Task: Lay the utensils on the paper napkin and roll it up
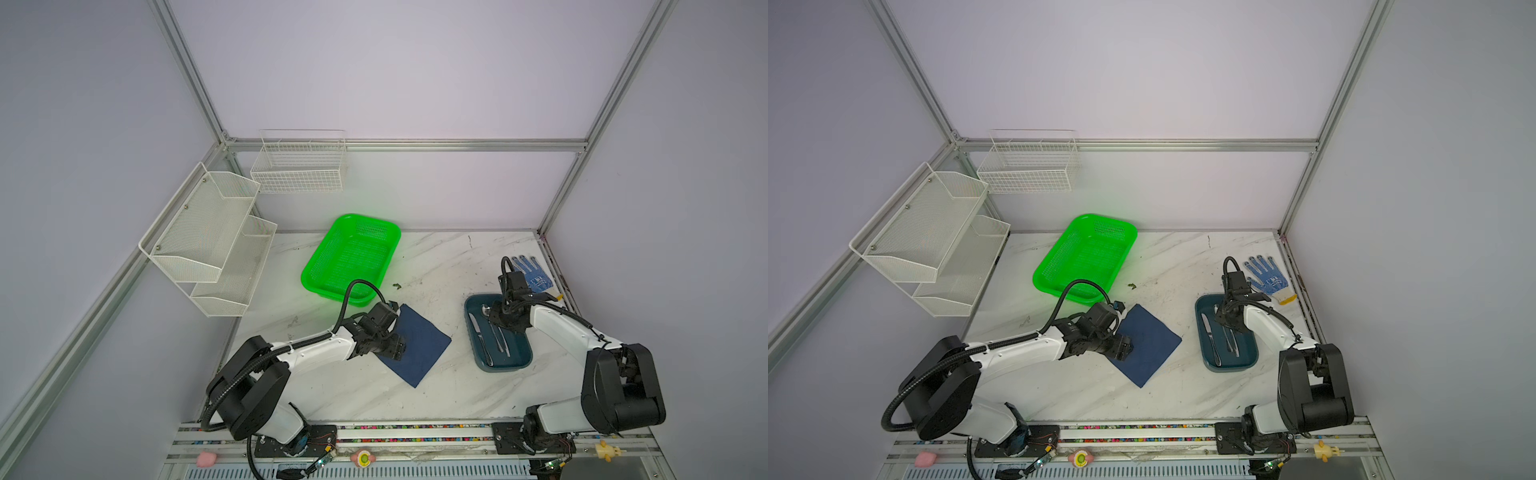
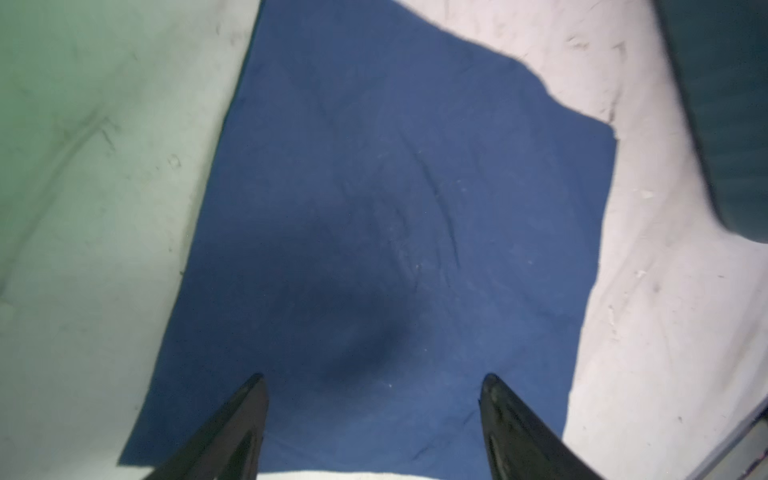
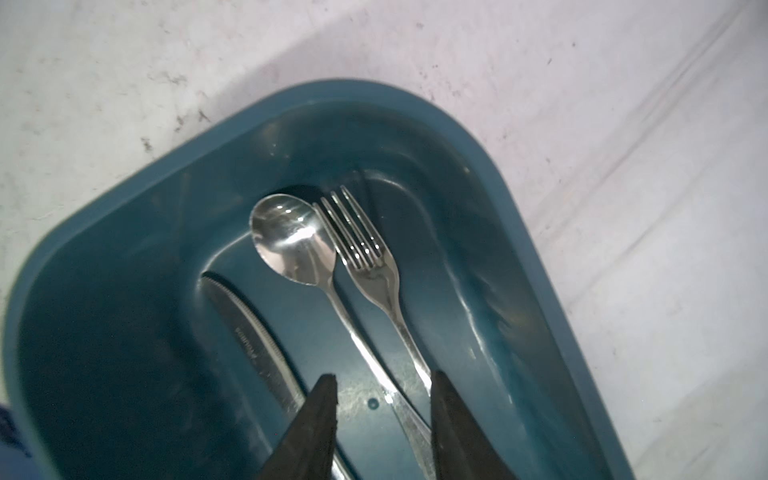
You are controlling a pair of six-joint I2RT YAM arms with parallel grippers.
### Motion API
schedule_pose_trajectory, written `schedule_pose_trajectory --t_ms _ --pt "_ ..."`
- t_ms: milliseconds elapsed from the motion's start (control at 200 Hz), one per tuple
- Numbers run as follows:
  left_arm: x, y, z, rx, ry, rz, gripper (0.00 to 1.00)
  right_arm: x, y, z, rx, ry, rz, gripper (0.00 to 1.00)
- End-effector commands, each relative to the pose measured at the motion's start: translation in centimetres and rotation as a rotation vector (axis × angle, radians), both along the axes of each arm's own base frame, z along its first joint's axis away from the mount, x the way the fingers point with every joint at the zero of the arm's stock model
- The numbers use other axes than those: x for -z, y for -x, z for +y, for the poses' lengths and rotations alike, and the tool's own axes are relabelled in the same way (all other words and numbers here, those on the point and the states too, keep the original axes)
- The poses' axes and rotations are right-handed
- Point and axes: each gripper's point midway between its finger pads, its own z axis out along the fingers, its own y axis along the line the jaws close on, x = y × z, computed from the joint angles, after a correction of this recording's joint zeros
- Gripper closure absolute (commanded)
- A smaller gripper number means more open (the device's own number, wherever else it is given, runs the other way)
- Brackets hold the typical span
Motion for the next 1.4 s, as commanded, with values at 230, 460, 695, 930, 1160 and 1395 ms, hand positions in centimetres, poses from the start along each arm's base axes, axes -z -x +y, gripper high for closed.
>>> schedule_pose_trajectory --t_ms 230,460,695,930,1160,1395 --pt "-9.9 -2.6 -0.2 -0.006 0.112 -0.272 0.16 2.5 -0.3 -1.0 0.000 0.020 0.103 0.63" --pt "-11.5 -3.6 -0.1 -0.053 0.145 -0.339 0.14 3.7 0.0 -0.7 0.007 -0.007 0.138 0.65" --pt "-11.9 -4.3 -0.1 -0.047 0.114 -0.341 0.14 4.7 0.5 0.1 0.009 -0.058 0.162 0.78" --pt "-11.3 -4.1 0.8 -0.072 0.120 -0.344 0.13 4.5 0.7 0.0 0.010 -0.049 0.178 0.84" --pt "-11.2 -4.2 1.2 -0.082 0.132 -0.339 0.13 4.6 1.9 -0.5 -0.003 -0.016 0.259 0.83" --pt "-10.9 -4.0 1.3 -0.040 0.139 -0.314 0.13 5.7 3.0 0.0 0.001 -0.041 0.319 0.79"
